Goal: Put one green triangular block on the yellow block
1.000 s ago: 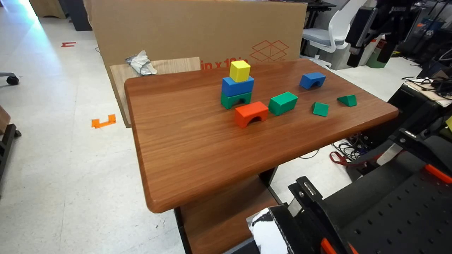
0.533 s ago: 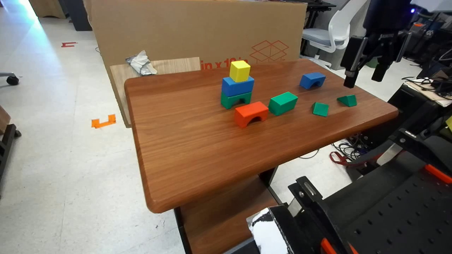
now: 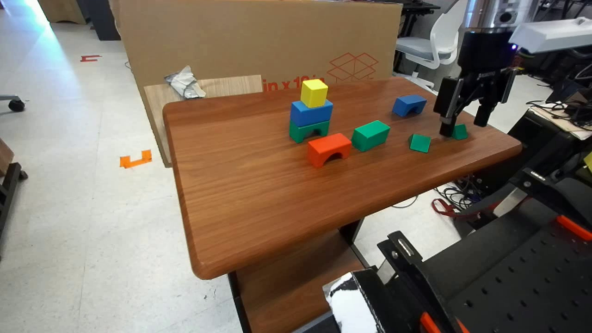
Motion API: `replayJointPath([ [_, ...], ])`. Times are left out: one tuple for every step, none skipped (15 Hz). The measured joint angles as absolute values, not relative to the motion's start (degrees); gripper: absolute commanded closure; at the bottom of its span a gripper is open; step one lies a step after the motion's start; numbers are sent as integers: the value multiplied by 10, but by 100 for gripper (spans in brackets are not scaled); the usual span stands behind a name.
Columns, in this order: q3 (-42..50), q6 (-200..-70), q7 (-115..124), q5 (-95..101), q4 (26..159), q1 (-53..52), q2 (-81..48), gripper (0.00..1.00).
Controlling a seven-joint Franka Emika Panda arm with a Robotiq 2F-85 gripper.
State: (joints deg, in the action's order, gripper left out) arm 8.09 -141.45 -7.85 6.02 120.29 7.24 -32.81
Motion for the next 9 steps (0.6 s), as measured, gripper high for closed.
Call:
replayJointPath([
  [80, -1415, -79, 62, 1197, 72, -336, 27],
  [79, -1414, -79, 62, 1192, 72, -342, 34],
  [77, -1413, -79, 62, 1189, 71, -346, 42],
  [77, -1412, -79, 64, 1186, 71, -346, 49],
  [77, -1411, -79, 65, 1183, 71, -346, 58],
  [77, -1411, -81, 67, 1181, 72, -346, 65],
  [77, -1411, -82, 68, 1180, 72, -345, 73],
  [77, -1411, -85, 68, 1179, 72, -345, 80],
  [77, -1411, -87, 68, 1178, 72, -344, 85],
])
